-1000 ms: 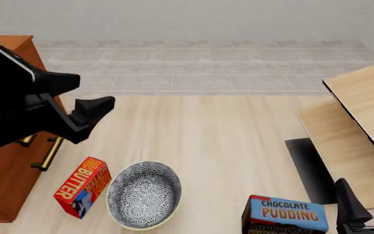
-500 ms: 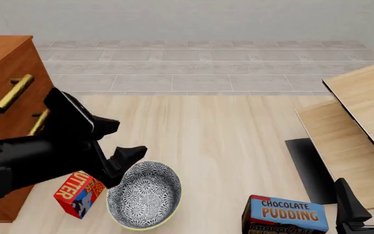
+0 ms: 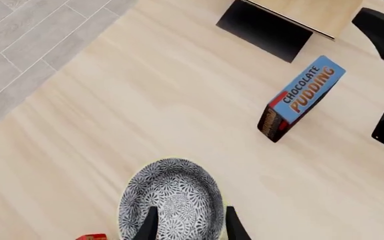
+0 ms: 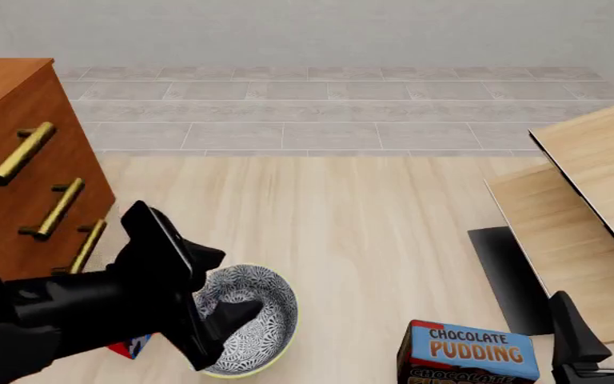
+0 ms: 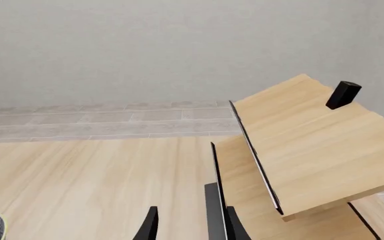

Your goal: Close the top drawer of the cabinet and put the bowl on top of it.

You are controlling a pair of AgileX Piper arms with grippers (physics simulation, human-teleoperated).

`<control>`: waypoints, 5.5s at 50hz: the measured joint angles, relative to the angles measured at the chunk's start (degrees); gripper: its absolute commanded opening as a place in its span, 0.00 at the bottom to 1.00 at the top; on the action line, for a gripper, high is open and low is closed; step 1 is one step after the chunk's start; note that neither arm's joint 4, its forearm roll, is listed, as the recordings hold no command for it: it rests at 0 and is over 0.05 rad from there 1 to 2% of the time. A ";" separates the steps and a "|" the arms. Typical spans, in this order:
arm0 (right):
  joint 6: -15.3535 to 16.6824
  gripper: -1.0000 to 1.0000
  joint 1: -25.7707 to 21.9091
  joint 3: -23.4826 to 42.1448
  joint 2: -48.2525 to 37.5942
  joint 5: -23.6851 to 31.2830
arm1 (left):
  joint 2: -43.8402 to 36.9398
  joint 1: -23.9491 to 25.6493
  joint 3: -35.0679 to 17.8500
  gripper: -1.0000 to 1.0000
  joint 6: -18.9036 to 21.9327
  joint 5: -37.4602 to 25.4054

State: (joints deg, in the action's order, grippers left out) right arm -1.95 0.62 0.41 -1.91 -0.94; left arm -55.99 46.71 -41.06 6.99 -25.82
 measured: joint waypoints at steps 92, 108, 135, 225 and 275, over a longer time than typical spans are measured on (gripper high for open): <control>-1.35 1.00 0.58 -0.14 -1.05 -0.95 | -17.26 3.79 14.23 1.00 -7.08 24.67; -1.37 1.00 0.78 -0.10 -0.84 -0.79 | -19.28 4.15 15.71 1.00 -8.00 27.73; -1.68 1.00 1.17 -0.11 -0.60 -0.67 | -22.46 3.90 16.89 1.00 -7.70 31.07; -1.61 1.00 1.04 -0.02 -0.07 -0.20 | -4.61 3.70 11.85 0.00 14.91 15.74; -1.39 1.00 0.70 -0.15 -1.70 -1.45 | -5.36 -2.63 -26.86 0.00 23.15 -26.82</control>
State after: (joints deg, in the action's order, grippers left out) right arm -3.34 1.32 0.25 -3.62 -2.39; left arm -61.35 44.07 -67.92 30.14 -52.64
